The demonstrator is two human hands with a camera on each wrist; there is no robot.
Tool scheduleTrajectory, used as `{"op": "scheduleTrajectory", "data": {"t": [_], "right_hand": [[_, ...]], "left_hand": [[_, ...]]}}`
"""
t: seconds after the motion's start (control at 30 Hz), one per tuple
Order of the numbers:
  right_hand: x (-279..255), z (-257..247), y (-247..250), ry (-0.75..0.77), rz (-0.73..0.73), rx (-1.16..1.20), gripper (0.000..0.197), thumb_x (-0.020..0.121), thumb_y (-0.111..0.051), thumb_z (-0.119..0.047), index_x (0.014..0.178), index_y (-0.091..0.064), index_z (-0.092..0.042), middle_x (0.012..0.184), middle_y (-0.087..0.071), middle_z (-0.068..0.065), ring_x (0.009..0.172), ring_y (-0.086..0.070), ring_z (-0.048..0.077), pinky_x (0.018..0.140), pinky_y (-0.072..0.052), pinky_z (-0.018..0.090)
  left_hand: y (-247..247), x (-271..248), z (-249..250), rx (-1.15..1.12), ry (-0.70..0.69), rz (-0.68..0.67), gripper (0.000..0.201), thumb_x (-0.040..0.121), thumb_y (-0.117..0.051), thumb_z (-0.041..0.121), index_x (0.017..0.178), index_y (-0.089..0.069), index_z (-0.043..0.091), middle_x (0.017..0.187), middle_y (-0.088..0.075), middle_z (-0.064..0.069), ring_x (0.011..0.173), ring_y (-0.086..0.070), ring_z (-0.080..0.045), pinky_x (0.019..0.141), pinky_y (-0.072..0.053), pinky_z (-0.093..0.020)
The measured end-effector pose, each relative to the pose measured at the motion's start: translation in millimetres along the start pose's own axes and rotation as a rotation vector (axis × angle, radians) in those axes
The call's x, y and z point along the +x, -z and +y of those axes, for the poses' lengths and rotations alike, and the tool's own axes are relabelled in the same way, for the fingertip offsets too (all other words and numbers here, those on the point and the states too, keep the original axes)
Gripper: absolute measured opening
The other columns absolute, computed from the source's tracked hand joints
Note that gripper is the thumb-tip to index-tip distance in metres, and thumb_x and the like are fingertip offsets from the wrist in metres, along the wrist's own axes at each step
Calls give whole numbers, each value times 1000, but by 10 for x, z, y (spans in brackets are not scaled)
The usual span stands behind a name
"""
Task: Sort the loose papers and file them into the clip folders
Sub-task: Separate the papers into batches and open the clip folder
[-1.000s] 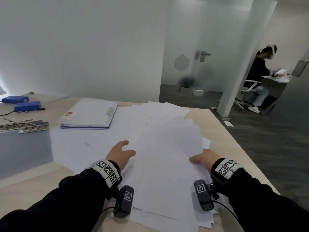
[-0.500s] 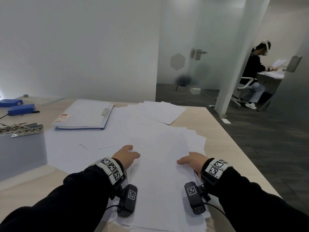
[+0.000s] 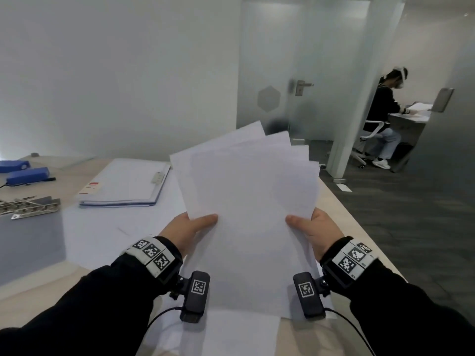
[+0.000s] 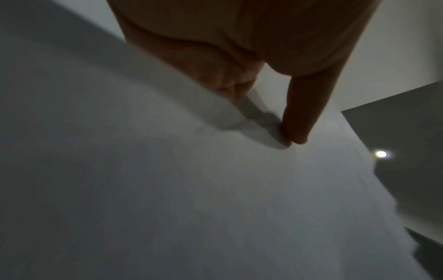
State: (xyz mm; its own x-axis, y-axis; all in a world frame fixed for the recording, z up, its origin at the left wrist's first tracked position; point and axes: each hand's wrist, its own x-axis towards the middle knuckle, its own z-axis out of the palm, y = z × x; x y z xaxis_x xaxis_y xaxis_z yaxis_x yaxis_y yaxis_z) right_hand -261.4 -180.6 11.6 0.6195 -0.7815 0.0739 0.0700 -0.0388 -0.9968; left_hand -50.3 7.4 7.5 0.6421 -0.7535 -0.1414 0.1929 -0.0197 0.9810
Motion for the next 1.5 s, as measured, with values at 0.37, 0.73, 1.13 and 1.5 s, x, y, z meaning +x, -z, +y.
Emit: {"op": "scheduleTrajectory", "data": {"t": [0.37,0.73,1.13,1.5], "right_hand": [[-83,-273,-78,222,56,54,15,87,-67,-8,101,-70,-15,100,-76,6,92,-72,25,78,-57,38],[-188,-80,-227,142,59,-25,18,86,-71,-12,103,-69,-15,93,-76,0,87,-73,21,73,-57,27],[-295,321,-180,-43,14,-208,17,87,-70,-15,103,-69,-20,94,-76,-3,84,-73,16,78,-57,31],[-221,476,400,-191,296,-236,18,85,-62,2,91,-69,-13,87,-74,6,84,-69,30,87,-55,44]], "left_hand": [[-113,-153,292,-2,-377,26,51,63,-86,34,107,-73,12,103,-76,-9,97,-73,-29,88,-55,-43],[-166,-224,71,154,-375,84,25,81,-79,29,104,-74,20,99,-77,1,91,-73,-19,89,-56,-43],[-79,-204,-313,376,-100,41,20,83,-73,33,102,-73,25,94,-77,8,89,-73,-15,92,-55,-45],[357,-132,-440,494,-5,180,28,93,-61,28,121,-61,27,127,-60,7,118,-54,-15,106,-41,-37]]}}
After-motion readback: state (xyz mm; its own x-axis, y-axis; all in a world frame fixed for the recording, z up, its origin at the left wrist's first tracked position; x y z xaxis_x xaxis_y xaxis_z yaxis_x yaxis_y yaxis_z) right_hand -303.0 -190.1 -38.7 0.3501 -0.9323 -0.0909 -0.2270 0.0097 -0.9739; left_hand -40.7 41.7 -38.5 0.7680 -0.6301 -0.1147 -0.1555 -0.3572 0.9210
